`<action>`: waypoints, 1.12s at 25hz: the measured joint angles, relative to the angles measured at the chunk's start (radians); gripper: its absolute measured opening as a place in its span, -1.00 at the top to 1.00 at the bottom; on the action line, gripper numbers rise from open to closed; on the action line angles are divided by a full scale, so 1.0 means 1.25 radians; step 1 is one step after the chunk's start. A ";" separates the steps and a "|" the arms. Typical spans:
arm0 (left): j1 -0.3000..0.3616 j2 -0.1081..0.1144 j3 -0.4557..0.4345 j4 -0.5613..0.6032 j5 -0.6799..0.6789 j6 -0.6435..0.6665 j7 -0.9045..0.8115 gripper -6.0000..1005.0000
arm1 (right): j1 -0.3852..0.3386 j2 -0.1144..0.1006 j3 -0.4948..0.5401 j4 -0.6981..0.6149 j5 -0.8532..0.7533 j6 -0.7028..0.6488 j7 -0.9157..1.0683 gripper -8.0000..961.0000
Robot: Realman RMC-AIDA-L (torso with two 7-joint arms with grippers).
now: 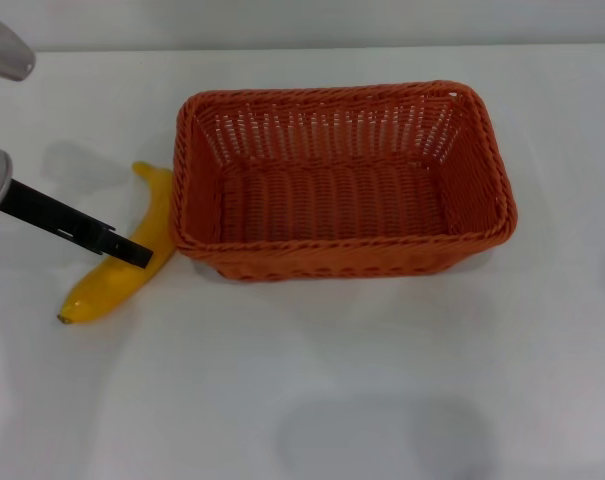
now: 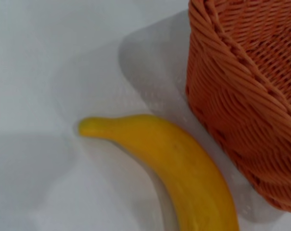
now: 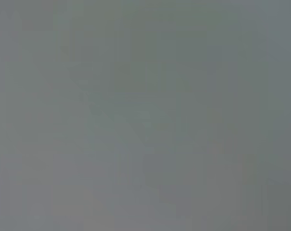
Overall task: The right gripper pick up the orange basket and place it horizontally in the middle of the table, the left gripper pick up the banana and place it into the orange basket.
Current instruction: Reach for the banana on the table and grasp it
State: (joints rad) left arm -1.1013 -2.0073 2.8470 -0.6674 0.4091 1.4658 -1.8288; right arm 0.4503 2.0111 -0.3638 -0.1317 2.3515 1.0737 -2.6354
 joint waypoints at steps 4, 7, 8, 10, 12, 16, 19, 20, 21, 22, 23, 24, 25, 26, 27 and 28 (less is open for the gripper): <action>-0.001 -0.002 0.000 0.019 0.010 -0.023 -0.008 -0.21 | -0.007 -0.001 0.006 0.000 0.000 0.000 0.000 -0.38; -0.002 -0.002 0.000 0.029 0.018 -0.035 -0.015 -0.08 | -0.011 -0.002 0.028 0.000 0.000 0.001 0.000 -0.38; -0.001 -0.002 0.000 0.032 0.019 -0.038 -0.016 -0.08 | -0.012 -0.002 0.034 0.000 0.000 0.001 0.000 -0.38; -0.001 -0.002 0.000 0.038 0.021 -0.044 -0.019 -0.08 | -0.015 -0.002 0.041 0.000 0.000 0.001 0.000 -0.38; -0.001 -0.002 0.000 0.042 0.022 -0.050 -0.020 -0.08 | -0.017 -0.003 0.043 0.000 0.000 0.001 0.000 -0.37; -0.003 -0.002 0.000 0.042 0.024 -0.046 -0.018 -0.05 | -0.017 -0.003 0.043 0.000 0.000 0.001 0.000 -0.37; -0.004 -0.002 0.000 0.034 0.024 -0.037 -0.022 0.00 | -0.016 -0.004 0.043 0.000 0.000 -0.003 0.000 -0.38; -0.004 0.000 0.000 0.030 0.024 -0.034 -0.024 0.02 | -0.015 -0.004 0.043 0.000 0.000 -0.007 0.000 -0.38; -0.003 0.001 0.000 0.023 0.021 -0.033 -0.027 0.02 | -0.013 -0.004 0.043 0.000 0.000 -0.011 0.000 -0.38; -0.001 0.002 0.000 0.015 0.017 -0.032 -0.028 0.02 | -0.013 -0.004 0.043 -0.001 0.000 -0.013 0.000 -0.38; 0.002 0.003 0.000 0.004 0.010 -0.032 -0.029 0.02 | -0.012 -0.004 0.043 -0.002 0.000 -0.016 0.000 -0.38; 0.007 0.003 0.000 -0.011 -0.005 -0.032 -0.029 0.02 | -0.011 -0.004 0.043 -0.003 0.000 -0.018 0.000 -0.38; 0.012 0.003 0.000 -0.030 -0.026 -0.033 -0.028 0.02 | -0.011 -0.004 0.043 -0.003 0.000 -0.019 0.000 -0.38; 0.017 0.003 -0.001 -0.047 -0.045 -0.034 -0.026 0.02 | -0.011 -0.004 0.043 -0.004 0.000 -0.021 0.000 -0.38; 0.024 0.003 -0.001 -0.067 -0.078 -0.034 -0.020 0.02 | -0.011 -0.004 0.043 -0.005 0.000 -0.022 0.000 -0.38; 0.029 0.004 -0.001 -0.082 -0.107 -0.033 -0.012 0.02 | -0.011 -0.004 0.043 -0.006 0.000 -0.022 0.000 -0.38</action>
State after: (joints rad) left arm -1.0645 -2.0017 2.8461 -0.7700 0.2755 1.4243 -1.8436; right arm 0.4367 2.0063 -0.3094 -0.1386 2.3516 1.0462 -2.6354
